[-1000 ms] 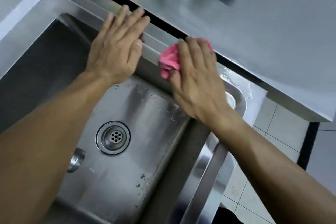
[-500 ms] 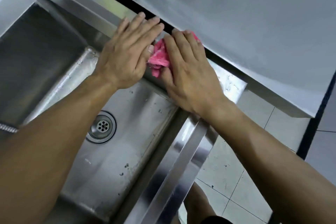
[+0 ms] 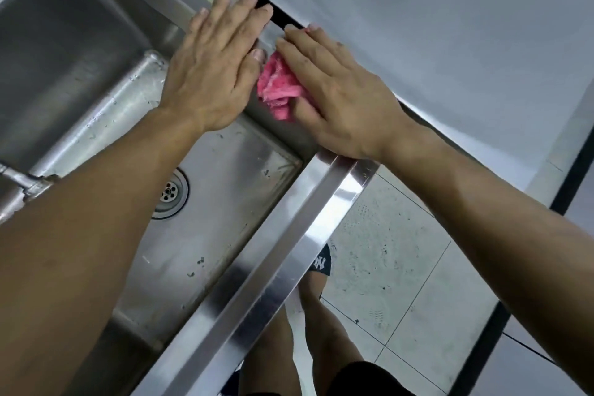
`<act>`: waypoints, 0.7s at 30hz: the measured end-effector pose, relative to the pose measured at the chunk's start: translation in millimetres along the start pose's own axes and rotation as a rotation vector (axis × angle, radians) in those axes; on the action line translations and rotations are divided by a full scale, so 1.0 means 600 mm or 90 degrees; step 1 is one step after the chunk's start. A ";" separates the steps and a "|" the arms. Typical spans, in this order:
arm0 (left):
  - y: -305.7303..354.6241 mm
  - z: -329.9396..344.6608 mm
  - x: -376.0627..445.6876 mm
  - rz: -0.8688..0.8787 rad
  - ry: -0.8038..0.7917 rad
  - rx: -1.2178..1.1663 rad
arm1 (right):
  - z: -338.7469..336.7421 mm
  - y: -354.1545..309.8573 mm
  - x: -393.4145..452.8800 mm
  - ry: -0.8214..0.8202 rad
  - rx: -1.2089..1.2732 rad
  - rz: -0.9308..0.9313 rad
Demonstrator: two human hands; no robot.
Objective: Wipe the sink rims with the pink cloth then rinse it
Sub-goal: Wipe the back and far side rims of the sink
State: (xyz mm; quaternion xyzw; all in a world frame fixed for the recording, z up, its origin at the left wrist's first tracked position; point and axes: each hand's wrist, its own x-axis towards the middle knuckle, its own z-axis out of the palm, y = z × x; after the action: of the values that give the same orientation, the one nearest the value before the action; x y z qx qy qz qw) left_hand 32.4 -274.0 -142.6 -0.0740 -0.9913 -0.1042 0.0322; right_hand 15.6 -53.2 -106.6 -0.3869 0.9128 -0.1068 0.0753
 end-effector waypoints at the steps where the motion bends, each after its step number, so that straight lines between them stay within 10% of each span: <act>1: -0.002 0.000 0.000 0.004 -0.005 0.001 | 0.001 0.004 -0.013 -0.001 0.003 -0.012; 21: 0.050 0.021 -0.028 0.115 0.002 -0.003 | 0.028 -0.013 -0.156 0.077 0.094 0.154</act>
State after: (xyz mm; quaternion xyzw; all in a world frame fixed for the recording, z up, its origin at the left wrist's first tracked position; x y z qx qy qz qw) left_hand 52.9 -244.5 -150.1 -0.1629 -0.9803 -0.1032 0.0426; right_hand 89.2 7.0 -115.5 -0.2602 0.9454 -0.1868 0.0604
